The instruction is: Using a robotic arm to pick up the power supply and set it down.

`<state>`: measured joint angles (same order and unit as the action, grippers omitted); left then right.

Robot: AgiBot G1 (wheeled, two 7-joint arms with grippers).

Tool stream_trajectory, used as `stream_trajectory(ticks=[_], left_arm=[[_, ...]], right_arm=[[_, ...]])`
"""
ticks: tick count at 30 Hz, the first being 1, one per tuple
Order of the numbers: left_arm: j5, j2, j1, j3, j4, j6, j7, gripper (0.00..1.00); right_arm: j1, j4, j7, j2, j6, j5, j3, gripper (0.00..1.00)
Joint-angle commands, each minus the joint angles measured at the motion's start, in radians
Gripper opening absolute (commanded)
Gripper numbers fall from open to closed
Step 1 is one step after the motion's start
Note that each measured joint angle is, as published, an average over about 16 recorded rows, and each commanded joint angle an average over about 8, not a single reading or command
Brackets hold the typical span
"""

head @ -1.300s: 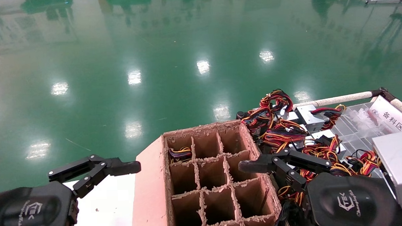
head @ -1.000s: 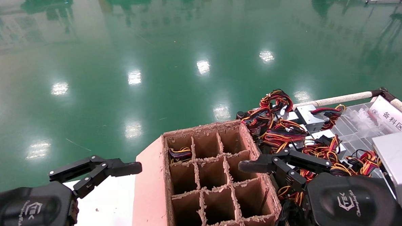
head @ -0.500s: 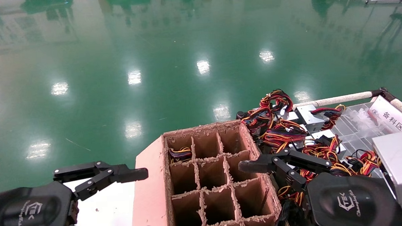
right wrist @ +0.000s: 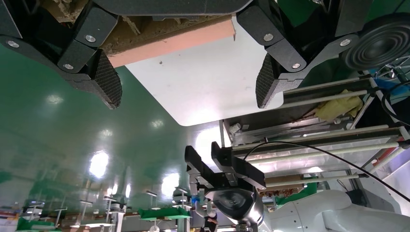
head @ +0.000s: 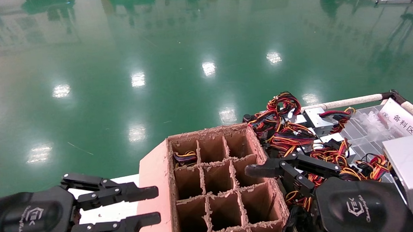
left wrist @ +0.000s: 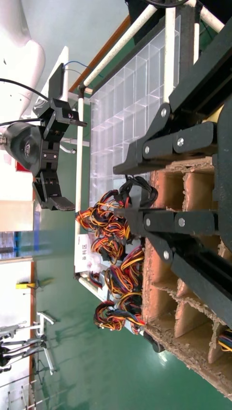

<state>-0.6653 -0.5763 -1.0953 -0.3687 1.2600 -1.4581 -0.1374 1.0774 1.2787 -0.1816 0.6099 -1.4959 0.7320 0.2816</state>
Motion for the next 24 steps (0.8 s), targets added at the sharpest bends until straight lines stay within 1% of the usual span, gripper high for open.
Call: stream_trajectory(ticks=[1,9,10,11,12,15,18,19,20,24], left_arm=[[0.000,0.000,0.000,0.000,0.000,0.000,0.000,0.00],[0.000,0.000,0.000,0.000,0.000,0.000,0.000,0.00],[0.000,0.000,0.000,0.000,0.000,0.000,0.000,0.01],[0.000,0.000,0.000,0.000,0.000,0.000,0.000,0.07],[0.000,0.000,0.000,0.000,0.000,0.000,0.000,0.15],[0.000,0.000,0.000,0.000,0.000,0.000,0.000,0.53],[0.000,0.000,0.000,0.000,0.000,0.000,0.000,0.89],[0.000,0.000,0.000,0.000,0.000,0.000,0.000,0.96],[0.000,0.000,0.000,0.000,0.000,0.000,0.000,1.00],[0.000,0.000,0.000,0.000,0.000,0.000,0.000,1.00]], right_arm=[[0.000,0.000,0.000,0.000,0.000,0.000,0.000,1.00],[0.000,0.000,0.000,0.000,0.000,0.000,0.000,1.00],[0.000,0.000,0.000,0.000,0.000,0.000,0.000,1.00],[0.000,0.001,-0.001,0.000,0.000,0.000,0.000,1.00],[0.000,0.001,-0.001,0.000,0.000,0.000,0.000,1.00],[0.000,-0.001,0.001,0.001,0.003,0.004,0.001,1.00],[0.009,-0.015,0.010,0.013,0.024,0.036,0.010,1.00],[0.015,-0.025,0.016,0.021,0.036,0.053,0.015,1.00],[0.023,-0.037,0.025,0.033,0.051,0.074,0.021,1.00],[0.073,-0.109,0.076,0.101,0.118,0.183,0.057,1.00]])
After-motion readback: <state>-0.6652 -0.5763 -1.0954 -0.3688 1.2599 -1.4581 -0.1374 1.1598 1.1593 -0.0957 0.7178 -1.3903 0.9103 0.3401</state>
